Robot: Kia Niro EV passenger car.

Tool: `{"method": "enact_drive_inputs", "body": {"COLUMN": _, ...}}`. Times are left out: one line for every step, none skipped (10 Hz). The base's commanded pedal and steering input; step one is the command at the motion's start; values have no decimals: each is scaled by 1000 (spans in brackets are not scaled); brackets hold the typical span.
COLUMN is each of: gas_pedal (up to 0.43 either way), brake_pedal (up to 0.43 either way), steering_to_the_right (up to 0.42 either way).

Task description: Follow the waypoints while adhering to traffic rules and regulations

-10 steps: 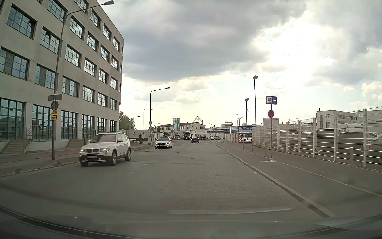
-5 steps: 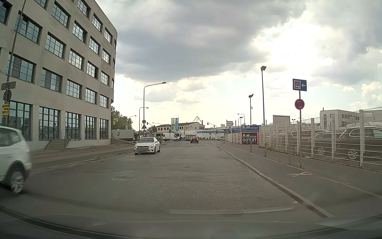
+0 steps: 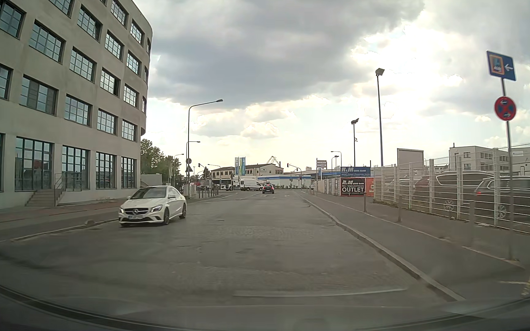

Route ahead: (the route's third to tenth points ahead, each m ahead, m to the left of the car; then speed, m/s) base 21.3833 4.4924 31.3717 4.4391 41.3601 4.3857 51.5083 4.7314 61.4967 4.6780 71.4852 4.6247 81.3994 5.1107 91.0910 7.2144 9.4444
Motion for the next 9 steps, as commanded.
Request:
{"method": "enact_drive_inputs", "body": {"gas_pedal": 0, "brake_pedal": 30, "steering_to_the_right": 2}}
{"method": "enact_drive_inputs", "body": {"gas_pedal": 0, "brake_pedal": 30, "steering_to_the_right": 2}}
{"method": "enact_drive_inputs", "body": {"gas_pedal": 0, "brake_pedal": 30, "steering_to_the_right": 1}}
{"method": "enact_drive_inputs", "body": {"gas_pedal": 0, "brake_pedal": 30, "steering_to_the_right": 0}}
{"method": "enact_drive_inputs", "body": {"gas_pedal": 0, "brake_pedal": 30, "steering_to_the_right": 0}}
{"method": "enact_drive_inputs", "body": {"gas_pedal": 0, "brake_pedal": 30, "steering_to_the_right": 0}}
{"method": "enact_drive_inputs", "body": {"gas_pedal": 0, "brake_pedal": 30, "steering_to_the_right": 0}}
{"method": "enact_drive_inputs", "body": {"gas_pedal": 0, "brake_pedal": 30, "steering_to_the_right": -1}}
{"method": "enact_drive_inputs", "body": {"gas_pedal": 0, "brake_pedal": 30, "steering_to_the_right": 0}}
